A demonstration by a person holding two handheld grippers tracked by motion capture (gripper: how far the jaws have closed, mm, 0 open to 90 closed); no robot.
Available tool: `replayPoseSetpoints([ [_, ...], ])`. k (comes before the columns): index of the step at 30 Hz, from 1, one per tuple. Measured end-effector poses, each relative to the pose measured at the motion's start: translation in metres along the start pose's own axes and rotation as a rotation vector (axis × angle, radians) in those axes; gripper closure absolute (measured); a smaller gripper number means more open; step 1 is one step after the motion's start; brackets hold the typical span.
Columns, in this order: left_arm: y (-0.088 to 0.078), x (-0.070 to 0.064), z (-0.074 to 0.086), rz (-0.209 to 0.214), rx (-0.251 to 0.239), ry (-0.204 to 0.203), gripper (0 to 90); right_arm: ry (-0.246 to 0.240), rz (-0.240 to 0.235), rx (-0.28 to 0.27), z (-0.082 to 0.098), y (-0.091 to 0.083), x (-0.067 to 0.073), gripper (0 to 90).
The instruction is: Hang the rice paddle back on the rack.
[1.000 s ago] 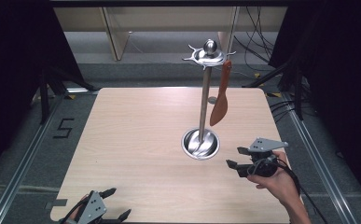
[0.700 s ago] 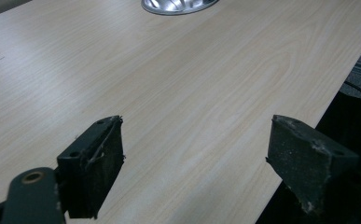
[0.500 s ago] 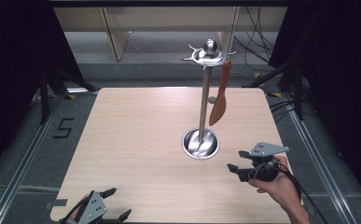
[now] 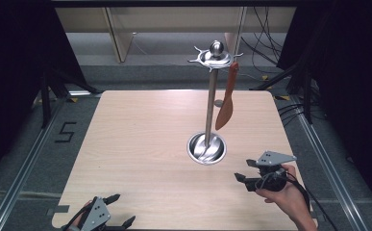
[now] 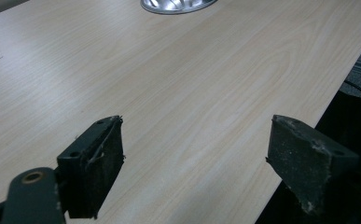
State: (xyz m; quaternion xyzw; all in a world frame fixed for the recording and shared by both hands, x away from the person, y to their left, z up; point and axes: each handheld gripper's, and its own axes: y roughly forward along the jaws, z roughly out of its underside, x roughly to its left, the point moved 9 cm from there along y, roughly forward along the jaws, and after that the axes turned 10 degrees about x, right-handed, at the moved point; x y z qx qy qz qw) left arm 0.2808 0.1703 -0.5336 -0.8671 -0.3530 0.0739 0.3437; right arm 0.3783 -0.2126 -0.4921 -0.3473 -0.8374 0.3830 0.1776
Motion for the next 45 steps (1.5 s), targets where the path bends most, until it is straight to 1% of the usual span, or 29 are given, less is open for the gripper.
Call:
replayPoseSetpoints([
  [1,0.001,-0.001,-0.001,0.002,-0.009,-0.01,17.7,0.004,-0.004,-0.006,0.0,0.001,0.001,32.8],
  [2,0.0,0.0,0.0,0.0,0.0,0.0,17.8,0.002,-0.006,-0.002,0.001,0.001,0.001,32.8],
  [3,0.0,0.0,0.0,0.0,0.0,0.0,17.7,-0.024,-0.005,-0.001,0.001,0.002,0.0,32.7],
  [5,0.0,0.0,0.0,0.0,0.0,0.0,17.7,0.01,-0.006,0.003,0.003,0.002,0.003,32.6],
  [6,0.0,0.0,0.0,0.0,0.0,0.002,17.7,-0.011,-0.009,0.006,0.004,0.003,0.002,32.6],
  [7,0.001,-0.001,0.0,0.001,-0.006,-0.006,17.7,-0.005,-0.008,-0.001,0.004,0.003,0.003,32.6],
  [9,0.001,-0.001,-0.001,0.002,-0.009,-0.01,17.7,-0.029,-0.011,0.003,0.005,0.005,0.003,32.5],
  [10,0.0,0.001,-0.001,-0.001,-0.009,0.013,17.7,-0.025,-0.009,0.006,0.006,0.005,0.003,32.5],
  [11,0.001,-0.001,0.0,0.002,-0.008,-0.008,17.7,-0.021,-0.012,0.004,0.006,0.005,0.005,32.5],
  [12,0.001,-0.001,-0.001,0.001,-0.009,-0.007,17.7,-0.038,-0.022,0.009,0.007,0.006,0.005,32.4],
  [14,0.001,-0.001,0.0,0.002,-0.007,-0.009,17.7,-0.008,-0.017,0.018,0.009,0.005,0.005,32.4],
  [15,0.001,-0.001,0.0,0.001,-0.007,-0.004,17.7,-0.041,-0.009,0.005,0.008,0.006,0.003,32.4],
  [16,0.001,-0.001,0.0,0.002,-0.007,-0.008,17.7,-0.002,-0.013,0.014,0.01,0.006,0.006,32.3],
  [17,0.0,-0.001,0.0,0.001,-0.007,-0.005,17.7,-0.027,-0.008,0.015,0.011,0.006,0.003,32.4],
  [23,0.0,0.0,-0.001,-0.001,-0.008,-0.007,17.7,0.0,-0.02,0.033,0.016,0.007,0.007,32.2],
  [24,0.0,0.0,0.0,-0.001,-0.004,-0.003,17.7,-0.016,-0.016,0.03,0.016,0.008,0.005,32.2],
  [26,0.0,0.0,0.0,-0.002,-0.002,0.0,17.7,0.006,-0.019,0.031,0.017,0.008,0.007,32.1],
  [27,0.0,0.0,0.0,-0.002,-0.001,0.0,17.7,-0.007,-0.016,0.029,0.017,0.009,0.006,32.1],
  [28,0.0,0.0,0.0,-0.001,0.001,0.001,17.7,0.001,-0.021,0.033,0.018,0.009,0.007,32.1],
  [32,0.0,0.0,0.0,-0.002,-0.003,-0.001,17.7,-0.012,-0.019,0.035,0.02,0.01,0.006,32.0],
  [33,0.0,0.0,0.0,-0.002,-0.003,-0.002,17.7,-0.01,-0.02,0.038,0.021,0.01,0.006,32.0],
  [34,0.0,0.0,0.0,-0.002,-0.002,-0.001,17.7,0.013,-0.023,0.045,0.022,0.01,0.008,32.0],
  [36,0.0,0.0,0.0,-0.005,-0.002,0.001,17.7,-0.016,-0.018,0.04,0.022,0.01,0.006,32.0],
  [38,-0.001,0.001,0.0,-0.002,0.005,0.029,17.7,-0.01,-0.024,0.036,0.023,0.011,0.007,32.0],
  [39,-0.001,0.001,0.0,-0.005,0.005,0.03,17.7,-0.007,-0.018,0.04,0.024,0.011,0.007,31.9],
  [41,-0.001,0.0,0.0,-0.001,0.008,0.025,17.7,-0.013,-0.027,0.045,0.025,0.013,0.008,31.9],
  [42,-0.001,0.0,0.001,-0.002,0.013,0.021,17.7,0.024,-0.036,0.056,0.027,0.012,0.012,31.8],
  [43,0.0,0.0,0.001,0.002,0.015,0.017,17.7,0.0,-0.029,0.061,0.028,0.013,0.009,31.7],
  [45,0.0,-0.002,0.002,0.006,0.021,0.002,17.7,-0.001,-0.025,0.053,0.029,0.015,0.009,30.6],
])
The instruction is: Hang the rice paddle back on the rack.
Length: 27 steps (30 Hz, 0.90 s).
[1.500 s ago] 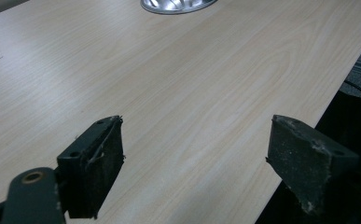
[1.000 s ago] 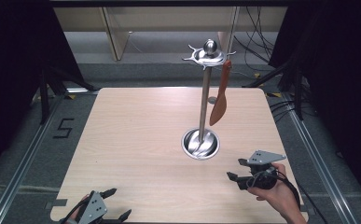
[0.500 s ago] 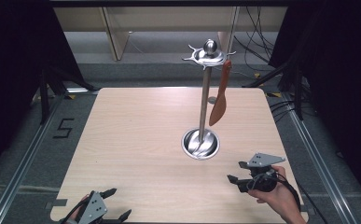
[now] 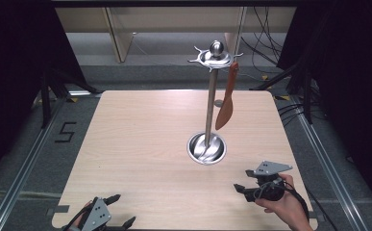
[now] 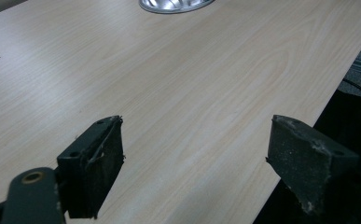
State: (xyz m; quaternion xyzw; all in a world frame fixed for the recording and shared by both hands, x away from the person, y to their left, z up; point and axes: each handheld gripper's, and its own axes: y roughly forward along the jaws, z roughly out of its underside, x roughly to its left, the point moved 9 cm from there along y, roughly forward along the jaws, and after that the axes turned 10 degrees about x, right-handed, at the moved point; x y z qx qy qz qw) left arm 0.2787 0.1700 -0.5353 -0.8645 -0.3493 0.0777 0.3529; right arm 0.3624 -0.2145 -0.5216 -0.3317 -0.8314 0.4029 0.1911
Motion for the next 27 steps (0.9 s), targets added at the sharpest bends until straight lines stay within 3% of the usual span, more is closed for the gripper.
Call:
replayPoseSetpoints([
  [1,0.001,0.0,-0.001,-0.006,-0.013,-0.004,17.7,0.013,-0.008,0.012,0.002,0.0,0.001,30.1],
  [2,0.0,0.001,0.0,-0.009,0.001,0.019,17.7,0.028,-0.011,0.016,0.003,0.001,0.003,29.9],
  [3,0.0,0.001,0.0,-0.009,0.008,0.01,17.7,0.033,-0.01,0.01,0.003,0.002,0.003,29.6],
  [5,0.0,0.001,0.001,0.0,0.011,0.014,17.7,0.011,-0.011,0.009,0.004,0.003,0.001,28.8],
  [6,0.0,0.001,0.001,0.0,0.014,0.01,17.7,0.052,-0.01,0.021,0.006,0.003,0.004,28.8],
  [7,0.0,0.001,0.001,0.0,0.013,0.011,17.7,0.021,-0.003,0.009,0.006,0.004,0.002,28.9],
  [11,0.002,-0.001,-0.002,0.0,-0.023,-0.003,17.8,0.029,-0.012,0.025,0.011,0.006,0.003,28.8],
  [14,0.001,0.0,-0.002,0.001,-0.008,0.032,17.7,0.049,-0.011,0.023,0.015,0.008,0.004,27.4],
  [16,0.001,-0.001,-0.001,0.005,-0.011,0.003,17.7,0.05,0.0,0.019,0.017,0.01,0.003,24.9],
  [17,0.001,-0.002,-0.001,0.009,-0.003,-0.002,17.7,0.087,-0.009,0.03,0.019,0.01,0.006,23.6],
  [18,0.002,-0.001,-0.002,0.002,-0.016,0.001,17.7,0.069,0.0,0.034,0.021,0.01,0.003,23.5],
  [21,0.002,-0.001,-0.002,0.0,-0.019,0.009,17.7,0.083,-0.005,0.024,0.024,0.012,0.004,22.9],
  [22,0.001,0.0,-0.001,0.002,-0.005,0.035,17.7,0.071,0.005,0.013,0.024,0.013,0.002,22.7],
  [23,0.001,0.0,-0.001,0.002,-0.006,0.034,17.7,0.108,0.001,0.029,0.027,0.011,0.006,22.8],
  [24,0.001,0.0,-0.001,0.002,-0.006,0.033,17.7,0.093,0.017,0.013,0.027,0.012,0.004,22.8],
  [25,0.002,-0.002,-0.001,0.008,-0.004,0.004,17.7,0.09,0.013,0.017,0.028,0.011,0.004,22.8],
  [27,0.002,-0.002,0.0,0.01,-0.003,0.004,17.7,0.097,0.008,0.009,0.03,0.011,0.006,22.8],
])
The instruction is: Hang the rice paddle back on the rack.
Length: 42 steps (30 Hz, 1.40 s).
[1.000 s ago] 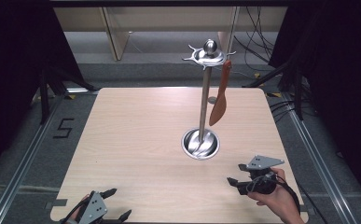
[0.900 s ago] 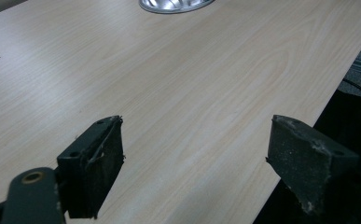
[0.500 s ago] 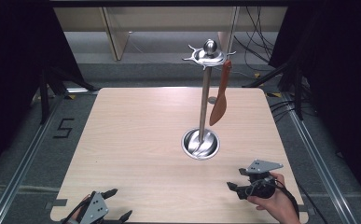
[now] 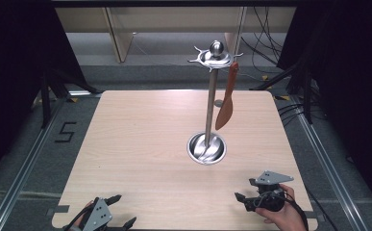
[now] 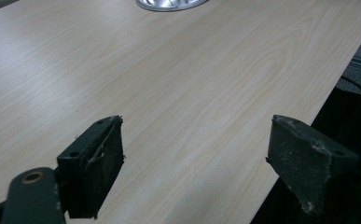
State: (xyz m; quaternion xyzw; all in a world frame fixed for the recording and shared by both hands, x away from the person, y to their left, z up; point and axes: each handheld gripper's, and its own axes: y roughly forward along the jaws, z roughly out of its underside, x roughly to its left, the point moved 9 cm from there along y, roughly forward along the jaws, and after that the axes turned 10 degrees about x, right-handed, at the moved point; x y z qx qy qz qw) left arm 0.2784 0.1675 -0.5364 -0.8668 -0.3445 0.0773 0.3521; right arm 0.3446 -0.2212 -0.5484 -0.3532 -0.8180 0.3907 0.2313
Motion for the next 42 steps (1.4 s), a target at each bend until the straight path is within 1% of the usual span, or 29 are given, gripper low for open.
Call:
replayPoseSetpoints([
  [1,0.0,0.0,0.0,-0.002,0.001,0.002,17.7,-0.001,0.009,-0.001,0.001,0.0,0.0,22.9],
  [2,0.001,0.0,-0.001,-0.002,-0.006,-0.004,17.7,-0.002,-0.002,0.001,0.003,0.0,0.001,22.9],
  [4,0.001,0.0,-0.001,-0.005,-0.011,-0.006,17.7,-0.006,0.007,-0.001,0.005,0.0,0.003,22.9],
  [5,0.001,0.0,-0.001,-0.004,-0.011,-0.007,17.7,0.015,-0.008,0.005,0.007,-0.001,0.006,22.9],
  [6,0.0,0.002,0.001,-0.016,0.013,0.021,17.7,-0.004,-0.006,0.004,0.008,-0.001,0.005,22.9],
  [11,0.001,0.001,0.001,-0.007,0.007,0.009,17.7,0.002,0.0,-0.002,0.011,-0.001,0.008,22.9],
  [12,0.002,0.0,0.0,-0.007,0.0,0.007,17.7,-0.008,-0.012,0.005,0.012,-0.001,0.009,23.0],
  [14,0.002,0.0,0.001,-0.003,0.01,-0.003,17.7,-0.015,0.014,0.0,0.013,-0.001,0.008,22.9],
  [15,0.002,0.0,0.001,-0.003,0.009,-0.002,17.7,-0.033,0.017,-0.004,0.013,-0.001,0.006,22.9],
  [17,0.002,0.0,0.001,-0.002,0.01,-0.002,17.7,-0.007,0.013,-0.002,0.015,-0.002,0.008,23.0],
  [18,0.002,0.0,0.001,-0.002,0.01,-0.003,17.7,0.011,0.006,0.014,0.018,-0.002,0.011,23.0],
  [19,0.002,0.0,0.001,-0.002,0.01,-0.002,17.7,0.003,0.008,0.015,0.018,-0.002,0.01,23.1],
  [20,0.002,0.0,0.002,0.001,0.015,0.0,17.7,-0.019,0.024,0.003,0.017,-0.002,0.007,23.0],
  [22,0.002,0.0,0.001,-0.003,0.011,-0.001,17.7,-0.03,0.024,0.008,0.019,-0.002,0.007,23.1],
  [23,0.002,0.0,0.001,-0.003,0.012,-0.001,17.7,-0.023,0.016,0.01,0.02,-0.002,0.008,23.2],
  [24,0.001,0.002,0.003,-0.012,0.027,0.013,17.7,-0.03,0.017,0.007,0.02,-0.002,0.007,23.3],
  [26,0.001,0.002,0.003,-0.008,0.031,0.026,17.7,-0.006,0.018,0.011,0.022,-0.003,0.009,23.3],
  [27,0.001,0.002,0.002,-0.009,0.022,0.022,17.7,-0.022,0.019,0.003,0.021,-0.003,0.009,23.3],
  [28,0.002,0.0,0.002,-0.002,0.014,0.005,17.7,-0.019,0.016,0.003,0.021,-0.003,0.01,23.3],
  [32,0.001,0.0,0.002,-0.002,0.016,0.008,17.7,-0.026,0.015,-0.002,0.021,-0.003,0.011,23.3],
  [33,0.001,0.0,0.002,-0.002,0.016,0.008,17.7,-0.053,0.017,-0.007,0.021,-0.002,0.01,23.3],
  [34,0.001,0.001,0.002,-0.004,0.02,0.013,17.7,-0.053,0.014,-0.008,0.021,-0.002,0.01,23.3],
  [35,0.001,0.002,0.003,-0.009,0.03,0.021,17.7,-0.032,0.003,-0.004,0.022,-0.003,0.012,23.3],
  [37,0.001,0.0,0.002,-0.002,0.017,0.009,17.7,-0.021,0.001,-0.001,0.023,-0.003,0.013,23.2],
  [38,0.002,0.0,0.001,-0.003,0.01,-0.002,17.7,0.012,-0.017,0.011,0.025,-0.004,0.018,23.2],
  [39,0.001,0.0,0.002,0.0,0.018,0.004,17.7,-0.024,-0.004,0.0,0.024,-0.003,0.015,23.2],
  [40,0.001,0.002,0.002,-0.009,0.024,0.021,17.7,-0.035,0.003,-0.009,0.023,-0.003,0.014,23.2],
  [41,0.002,0.0,0.002,-0.003,0.015,0.007,17.7,-0.031,0.01,-0.013,0.023,-0.004,0.014,23.3],
  [42,0.002,0.001,0.001,-0.008,0.014,0.013,17.7,-0.019,0.002,-0.006,0.024,-0.004,0.016,23.2],
])
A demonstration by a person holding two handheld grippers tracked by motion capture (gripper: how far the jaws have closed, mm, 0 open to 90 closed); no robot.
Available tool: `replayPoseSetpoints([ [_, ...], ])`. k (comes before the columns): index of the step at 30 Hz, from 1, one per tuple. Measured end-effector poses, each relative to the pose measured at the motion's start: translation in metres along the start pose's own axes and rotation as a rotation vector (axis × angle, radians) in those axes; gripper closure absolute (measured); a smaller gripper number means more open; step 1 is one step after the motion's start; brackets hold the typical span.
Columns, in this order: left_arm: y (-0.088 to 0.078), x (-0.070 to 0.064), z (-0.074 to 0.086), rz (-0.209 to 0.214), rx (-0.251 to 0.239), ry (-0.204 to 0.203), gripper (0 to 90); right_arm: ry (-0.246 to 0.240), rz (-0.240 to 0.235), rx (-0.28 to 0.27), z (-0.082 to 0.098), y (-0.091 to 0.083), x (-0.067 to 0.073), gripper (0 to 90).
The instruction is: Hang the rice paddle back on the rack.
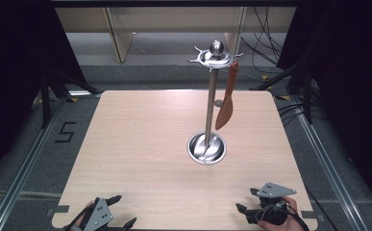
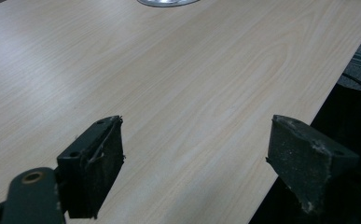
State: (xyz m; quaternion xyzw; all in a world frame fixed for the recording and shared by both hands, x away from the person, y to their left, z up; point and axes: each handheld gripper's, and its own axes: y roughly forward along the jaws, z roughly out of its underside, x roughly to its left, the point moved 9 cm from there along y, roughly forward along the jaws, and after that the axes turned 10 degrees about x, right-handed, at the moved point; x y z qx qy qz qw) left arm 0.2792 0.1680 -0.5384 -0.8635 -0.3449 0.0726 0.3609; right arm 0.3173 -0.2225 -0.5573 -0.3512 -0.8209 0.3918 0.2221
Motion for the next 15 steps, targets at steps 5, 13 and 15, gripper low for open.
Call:
replayPoseSetpoints([
  [5,0.0006,-0.0001,-0.0005,-0.006,-0.006,-0.001,17.7,-0.003,0.0,0.002,0.0016,0.0007,-0.0011,23.3],
  [13,0.0015,-0.0021,-0.0009,0.007,-0.008,-0.016,17.7,-0.003,-0.002,0.002,0.0022,0.0012,-0.0018,23.3],
  [15,0.0016,-0.0024,-0.0005,0.012,-0.003,-0.018,17.7,0.0,0.001,-0.001,0.002,0.0011,-0.0021,23.3],
])
